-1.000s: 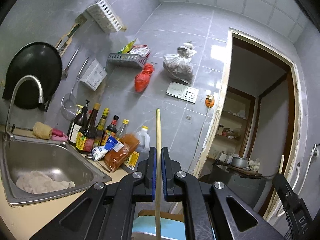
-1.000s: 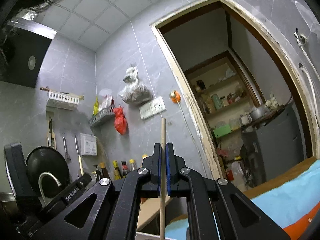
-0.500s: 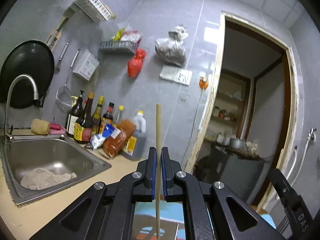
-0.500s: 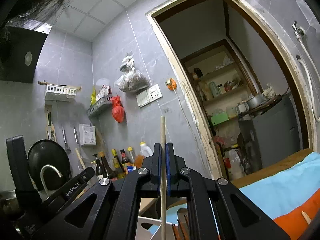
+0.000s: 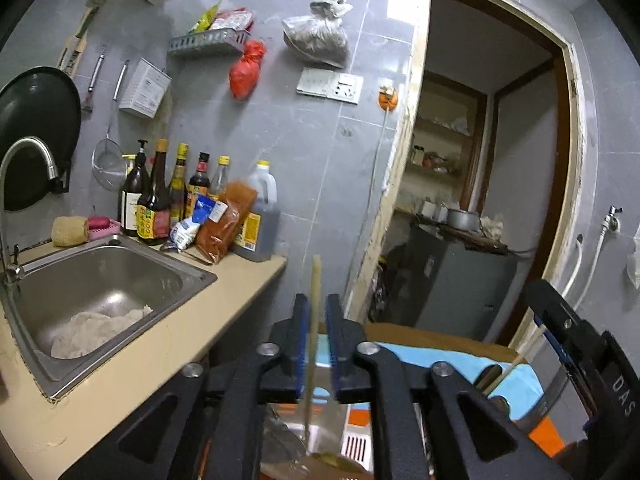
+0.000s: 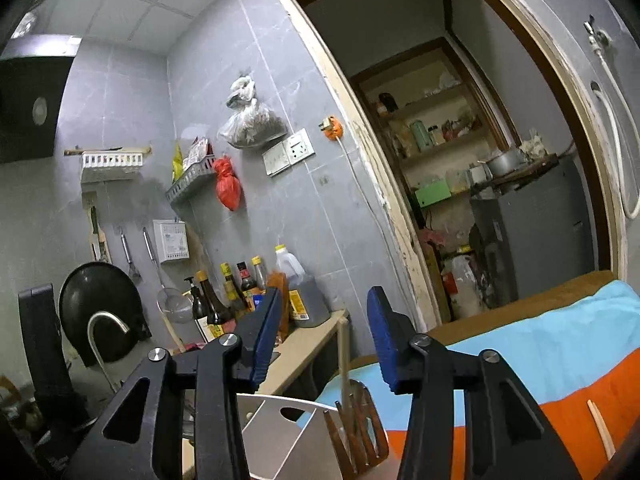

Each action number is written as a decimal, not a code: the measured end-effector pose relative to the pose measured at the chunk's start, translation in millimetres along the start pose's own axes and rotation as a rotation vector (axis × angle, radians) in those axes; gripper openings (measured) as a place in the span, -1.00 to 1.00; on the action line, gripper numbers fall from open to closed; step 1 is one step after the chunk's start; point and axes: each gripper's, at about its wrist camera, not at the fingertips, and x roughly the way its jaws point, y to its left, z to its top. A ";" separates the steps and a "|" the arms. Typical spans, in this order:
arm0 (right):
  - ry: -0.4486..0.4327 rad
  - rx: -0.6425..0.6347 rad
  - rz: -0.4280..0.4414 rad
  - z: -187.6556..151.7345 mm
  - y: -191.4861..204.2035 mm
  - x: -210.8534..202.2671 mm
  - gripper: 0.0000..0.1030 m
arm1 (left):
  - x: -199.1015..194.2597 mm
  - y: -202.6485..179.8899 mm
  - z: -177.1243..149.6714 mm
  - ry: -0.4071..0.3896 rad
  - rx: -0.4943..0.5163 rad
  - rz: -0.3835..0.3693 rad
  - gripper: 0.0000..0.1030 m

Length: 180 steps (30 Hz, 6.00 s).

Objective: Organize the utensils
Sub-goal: 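Lower the chopsticks into the caddy and open both tools, then move both open tools back to the two remaining chopsticks, then grasp one chopstick with the left tool while the right tool grasps the other, then lift both chopsticks upright and carry them over the white caddy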

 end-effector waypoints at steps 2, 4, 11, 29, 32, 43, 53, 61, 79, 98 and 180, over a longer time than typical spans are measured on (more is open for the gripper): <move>0.019 -0.007 0.001 5.7 -1.6 -2.6 -0.22 | -3.5 -1.3 1.5 0.004 -0.013 -0.009 0.18; 0.032 -0.010 0.001 11.0 -2.4 -6.2 -0.07 | -10.6 -1.8 3.9 -0.014 -0.037 0.004 0.25; 0.054 0.006 -0.005 36.6 -14.3 -32.8 0.32 | -26.8 -11.8 11.0 0.012 -0.036 0.005 0.53; 0.212 -0.095 -0.214 71.9 -103.7 -127.1 0.93 | -99.7 -88.3 -26.3 0.092 0.093 -0.047 0.99; 0.267 -0.106 -0.252 69.2 -125.8 -136.4 0.93 | -103.6 -102.8 -41.7 0.140 0.097 -0.078 0.99; 0.500 -0.102 -0.393 26.6 -199.2 -146.5 0.92 | -75.8 -152.7 -106.1 0.360 0.157 -0.145 0.99; 0.697 -0.107 -0.387 -15.6 -224.0 -125.4 0.89 | -19.6 -155.6 -141.2 0.549 0.153 -0.086 0.99; 0.816 -0.168 -0.330 -40.6 -213.3 -95.3 0.59 | -1.9 -149.3 -149.3 0.599 0.124 -0.050 0.99; 0.872 -0.234 -0.393 -45.1 -213.8 -68.2 0.38 | 8.0 -155.8 -152.6 0.602 0.109 -0.079 0.99; 0.880 -0.106 -0.268 -28.4 -271.9 -84.9 -0.84 | 56.9 -245.3 -176.3 0.795 0.150 -0.398 -0.40; -0.197 0.030 0.078 -0.1 27.3 -12.0 -0.91 | 8.3 23.9 20.6 -0.165 -0.265 -0.103 -0.91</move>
